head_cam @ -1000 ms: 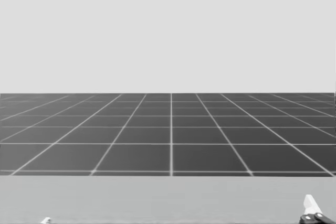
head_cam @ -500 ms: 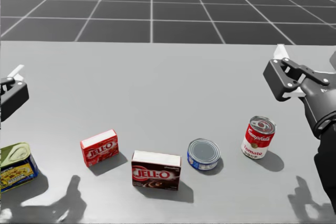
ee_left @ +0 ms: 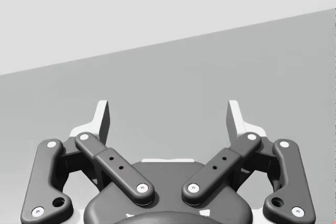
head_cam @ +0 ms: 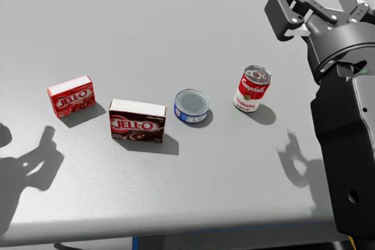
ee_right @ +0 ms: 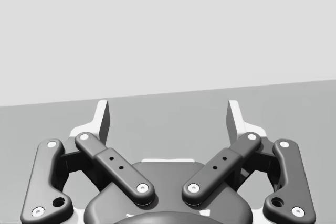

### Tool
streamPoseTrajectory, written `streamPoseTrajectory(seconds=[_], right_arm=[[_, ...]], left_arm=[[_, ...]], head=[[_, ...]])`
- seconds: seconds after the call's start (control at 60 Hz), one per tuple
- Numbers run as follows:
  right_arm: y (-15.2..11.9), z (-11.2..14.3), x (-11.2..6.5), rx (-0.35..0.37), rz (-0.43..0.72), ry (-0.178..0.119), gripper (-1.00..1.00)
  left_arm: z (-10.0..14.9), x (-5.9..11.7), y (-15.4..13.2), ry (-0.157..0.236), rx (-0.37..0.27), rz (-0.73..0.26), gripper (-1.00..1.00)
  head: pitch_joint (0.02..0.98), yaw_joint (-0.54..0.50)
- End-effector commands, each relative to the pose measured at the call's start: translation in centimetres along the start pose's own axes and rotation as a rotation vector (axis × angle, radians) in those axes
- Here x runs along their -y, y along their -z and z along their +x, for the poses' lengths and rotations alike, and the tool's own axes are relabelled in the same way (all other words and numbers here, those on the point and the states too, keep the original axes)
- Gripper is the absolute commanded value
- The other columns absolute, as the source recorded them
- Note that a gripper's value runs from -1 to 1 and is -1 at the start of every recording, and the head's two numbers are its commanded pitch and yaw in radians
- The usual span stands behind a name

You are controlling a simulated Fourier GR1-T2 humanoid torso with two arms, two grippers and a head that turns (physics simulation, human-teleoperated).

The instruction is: Lift the tuna fish can off the table.

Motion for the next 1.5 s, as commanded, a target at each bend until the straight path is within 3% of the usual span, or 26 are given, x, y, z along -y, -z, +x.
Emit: streamPoseTrajectory(seconds=[0.017,0.25,0.333,0.7,1.067,1.133,1.317,1.5], right_arm=[[-1.1,1.3,-0.4,-0.006,0.031,0.013,-1.0],[-6.4,2.6,-1.9,-0.07,0.229,-0.04,-1.0],[-7.7,2.5,-2.2,-0.101,0.276,-0.042,-1.0],[-11.8,-2.7,-3.1,-0.27,0.402,-0.059,-1.0],[-12.0,-7.1,-5.1,-0.4,0.446,-0.078,-1.0],[-11.7,-7.9,-5.6,-0.428,0.443,-0.069,-1.0],[-10.0,-10.0,-6.7,-0.457,0.432,-0.084,-1.0],[-8.1,-11.3,-7.4,-0.455,0.386,-0.12,-1.0]], left_arm=[[0.0,0.3,0.0,0.001,-0.003,-0.005,-1.0],[0.0,0.4,-0.2,-0.011,-0.004,-0.015,-1.0],[0.0,0.5,-0.2,-0.013,-0.006,-0.018,-1.0],[0.0,0.7,-0.3,-0.011,-0.015,-0.013,-1.0],[0.0,0.7,-0.4,-0.014,-0.02,-0.009,-1.0],[0.0,0.7,-0.4,-0.016,-0.022,-0.008,-1.0],[0.0,0.7,-0.5,-0.018,-0.022,-0.008,-1.0],[0.0,0.7,-0.5,-0.02,-0.021,-0.007,-1.0]], head=[[0.856,-0.17],[0.85,-0.18],[0.85,-0.18],[0.825,-0.18],[0.827,-0.19],[0.828,-0.19],[0.829,-0.19],[0.831,-0.19]])
